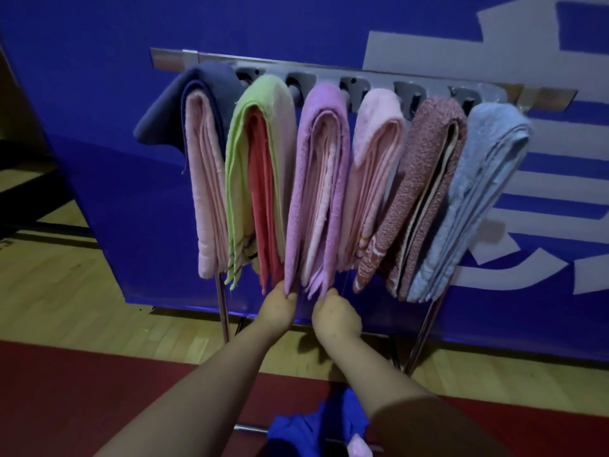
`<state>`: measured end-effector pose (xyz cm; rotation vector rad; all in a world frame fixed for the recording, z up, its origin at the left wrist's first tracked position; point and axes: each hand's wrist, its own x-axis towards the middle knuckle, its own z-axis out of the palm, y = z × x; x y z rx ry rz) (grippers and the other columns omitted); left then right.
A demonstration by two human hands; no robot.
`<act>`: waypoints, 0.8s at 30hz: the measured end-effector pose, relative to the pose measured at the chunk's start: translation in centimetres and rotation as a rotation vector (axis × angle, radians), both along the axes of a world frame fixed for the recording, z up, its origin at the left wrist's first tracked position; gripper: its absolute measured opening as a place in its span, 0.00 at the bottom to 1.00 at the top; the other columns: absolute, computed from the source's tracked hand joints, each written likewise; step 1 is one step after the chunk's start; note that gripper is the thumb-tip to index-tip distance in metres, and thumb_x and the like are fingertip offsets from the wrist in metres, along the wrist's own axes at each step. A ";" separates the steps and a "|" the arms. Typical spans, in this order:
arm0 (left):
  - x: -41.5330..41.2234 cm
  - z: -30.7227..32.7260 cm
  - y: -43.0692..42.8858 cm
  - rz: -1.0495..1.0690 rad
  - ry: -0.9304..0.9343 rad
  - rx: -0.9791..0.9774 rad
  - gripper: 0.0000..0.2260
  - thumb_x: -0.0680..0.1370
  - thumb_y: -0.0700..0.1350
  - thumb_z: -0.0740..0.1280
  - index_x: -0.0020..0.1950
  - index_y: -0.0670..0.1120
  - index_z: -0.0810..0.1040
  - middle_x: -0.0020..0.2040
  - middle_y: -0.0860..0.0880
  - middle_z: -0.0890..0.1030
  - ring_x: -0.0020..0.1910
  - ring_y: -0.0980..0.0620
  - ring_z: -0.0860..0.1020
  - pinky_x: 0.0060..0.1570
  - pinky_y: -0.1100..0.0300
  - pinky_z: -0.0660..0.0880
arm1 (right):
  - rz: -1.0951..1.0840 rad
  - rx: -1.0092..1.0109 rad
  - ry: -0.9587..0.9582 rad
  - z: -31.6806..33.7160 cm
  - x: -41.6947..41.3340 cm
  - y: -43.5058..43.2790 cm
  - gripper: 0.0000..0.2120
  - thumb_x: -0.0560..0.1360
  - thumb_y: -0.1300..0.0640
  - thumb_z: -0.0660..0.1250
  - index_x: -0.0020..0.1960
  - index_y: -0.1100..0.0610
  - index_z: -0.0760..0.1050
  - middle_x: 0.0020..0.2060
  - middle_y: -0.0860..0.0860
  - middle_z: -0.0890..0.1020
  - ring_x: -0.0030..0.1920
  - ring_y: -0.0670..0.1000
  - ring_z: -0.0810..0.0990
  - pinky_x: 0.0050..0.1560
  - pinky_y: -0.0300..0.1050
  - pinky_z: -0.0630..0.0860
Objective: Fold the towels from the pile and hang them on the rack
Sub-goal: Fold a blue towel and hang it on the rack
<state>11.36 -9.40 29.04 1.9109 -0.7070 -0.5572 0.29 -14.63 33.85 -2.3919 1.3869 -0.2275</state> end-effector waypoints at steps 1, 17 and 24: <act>0.0 -0.4 -0.1 0.011 0.012 0.007 0.13 0.82 0.45 0.59 0.62 0.40 0.74 0.56 0.36 0.80 0.56 0.37 0.79 0.54 0.49 0.76 | 0.003 -0.001 -0.008 -0.3 0.0 -0.2 0.15 0.83 0.52 0.52 0.62 0.58 0.70 0.56 0.57 0.81 0.55 0.59 0.80 0.49 0.49 0.75; -5.3 -22.0 6.3 -0.142 0.196 0.691 0.22 0.81 0.45 0.62 0.74 0.40 0.66 0.66 0.40 0.75 0.67 0.43 0.74 0.63 0.58 0.69 | -0.010 0.389 0.256 -19.4 -5.5 -1.0 0.11 0.76 0.61 0.64 0.57 0.61 0.77 0.57 0.59 0.80 0.60 0.59 0.79 0.53 0.47 0.75; -8.3 -30.6 5.2 -0.195 0.330 0.776 0.22 0.77 0.47 0.64 0.68 0.39 0.73 0.65 0.38 0.76 0.64 0.40 0.76 0.63 0.52 0.73 | -0.077 0.632 0.381 -30.3 -10.0 -0.8 0.15 0.77 0.56 0.62 0.61 0.59 0.75 0.59 0.59 0.78 0.60 0.59 0.77 0.54 0.45 0.72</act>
